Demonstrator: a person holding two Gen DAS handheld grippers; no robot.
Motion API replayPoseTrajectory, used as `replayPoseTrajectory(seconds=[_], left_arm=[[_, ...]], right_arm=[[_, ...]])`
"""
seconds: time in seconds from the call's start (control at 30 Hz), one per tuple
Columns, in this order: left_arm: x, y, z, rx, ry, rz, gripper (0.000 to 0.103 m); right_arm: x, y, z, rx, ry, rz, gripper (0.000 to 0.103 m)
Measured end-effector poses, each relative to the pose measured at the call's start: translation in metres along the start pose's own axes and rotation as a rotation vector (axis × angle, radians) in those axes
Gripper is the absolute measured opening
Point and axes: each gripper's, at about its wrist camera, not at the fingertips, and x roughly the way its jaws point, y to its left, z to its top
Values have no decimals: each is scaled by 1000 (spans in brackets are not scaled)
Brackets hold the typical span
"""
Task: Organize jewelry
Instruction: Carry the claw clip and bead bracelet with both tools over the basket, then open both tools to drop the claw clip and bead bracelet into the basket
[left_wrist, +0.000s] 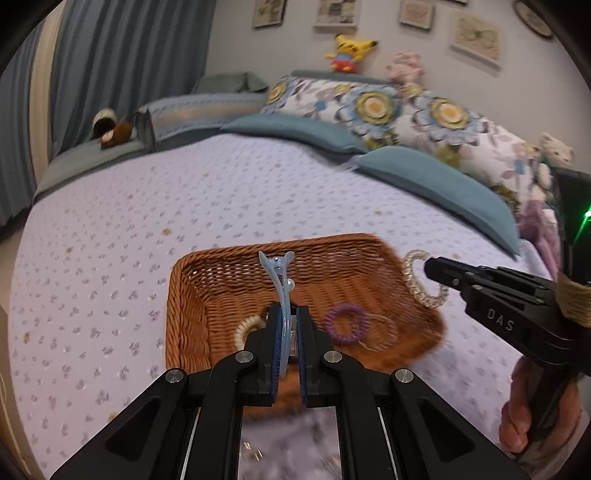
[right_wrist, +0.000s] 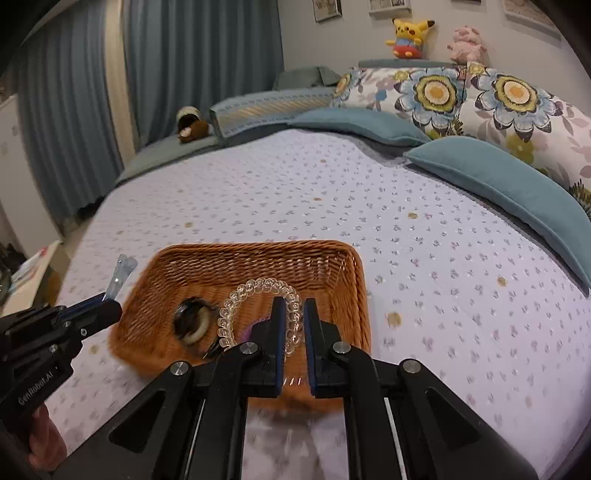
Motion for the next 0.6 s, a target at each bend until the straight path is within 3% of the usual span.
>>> replayPoseTrajectory(seconds=[0.13,0.37,0.6], left_arm=[[39,17,5,-7,54,45,7],[72,32,-7,-36,123,94,8],[76,31,-14,-31,131,106,8]], right_arm=[[38,5,4,-48,45,-111,11],[74,9,-6,-79,113,-122,11],[76,9,-11,-81,134,-113,15]])
